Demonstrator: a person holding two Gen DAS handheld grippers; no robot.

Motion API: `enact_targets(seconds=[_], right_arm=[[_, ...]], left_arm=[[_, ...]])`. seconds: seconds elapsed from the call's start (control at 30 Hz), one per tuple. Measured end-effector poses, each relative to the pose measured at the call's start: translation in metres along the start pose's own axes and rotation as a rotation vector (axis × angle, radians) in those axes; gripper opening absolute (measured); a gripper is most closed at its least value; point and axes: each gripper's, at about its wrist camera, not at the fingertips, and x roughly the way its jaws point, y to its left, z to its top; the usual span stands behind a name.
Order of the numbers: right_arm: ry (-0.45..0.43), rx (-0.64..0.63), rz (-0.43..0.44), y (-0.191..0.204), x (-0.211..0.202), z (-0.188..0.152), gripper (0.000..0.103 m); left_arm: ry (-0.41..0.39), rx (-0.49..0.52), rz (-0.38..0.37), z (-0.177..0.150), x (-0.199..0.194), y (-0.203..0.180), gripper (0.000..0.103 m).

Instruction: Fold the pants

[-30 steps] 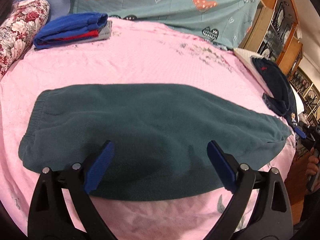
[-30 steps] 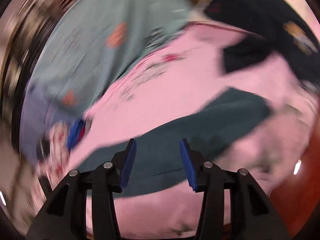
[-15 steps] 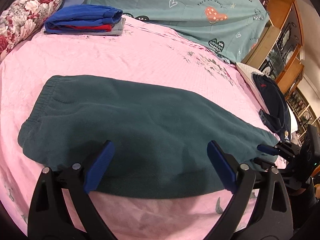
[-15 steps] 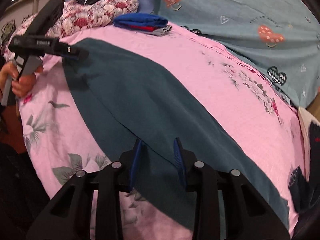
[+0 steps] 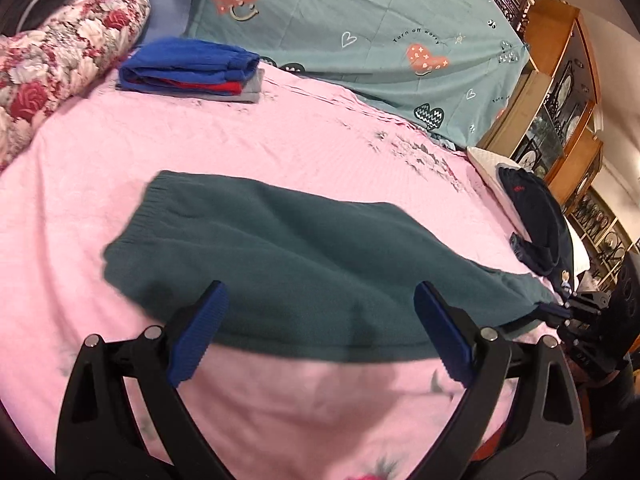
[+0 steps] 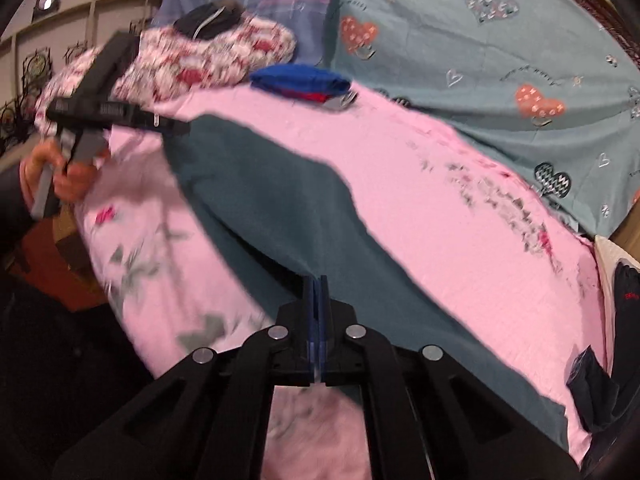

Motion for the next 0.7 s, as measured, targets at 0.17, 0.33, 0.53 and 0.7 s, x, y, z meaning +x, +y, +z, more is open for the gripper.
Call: enact_targets(seconds=[0.17,0.33,0.53,0.7], right_arm=[[0.126,-0.045,-0.047,0.015,0.023,-0.016,0.011],[-0.147,0.075,0.087,0.033,0.001,0.034,0.041],[-0.185,-0.029,0.213,0.102,0.062,0.098,0.041],[-0.109,-0.152,0.286,0.154,0.126,0.158,0.041]], left_arm=[[0.002,-0.037,0.090,0.000,-0.023,0.033,0.096],[0.008,-0.110,0.209,0.015,-0.030,0.076,0.096],[0.051,-0.185,0.166,0.032,-0.022,0.113,0.081],[-0.031,-0.173,0.174,0.040,-0.051,0.117,0.080]])
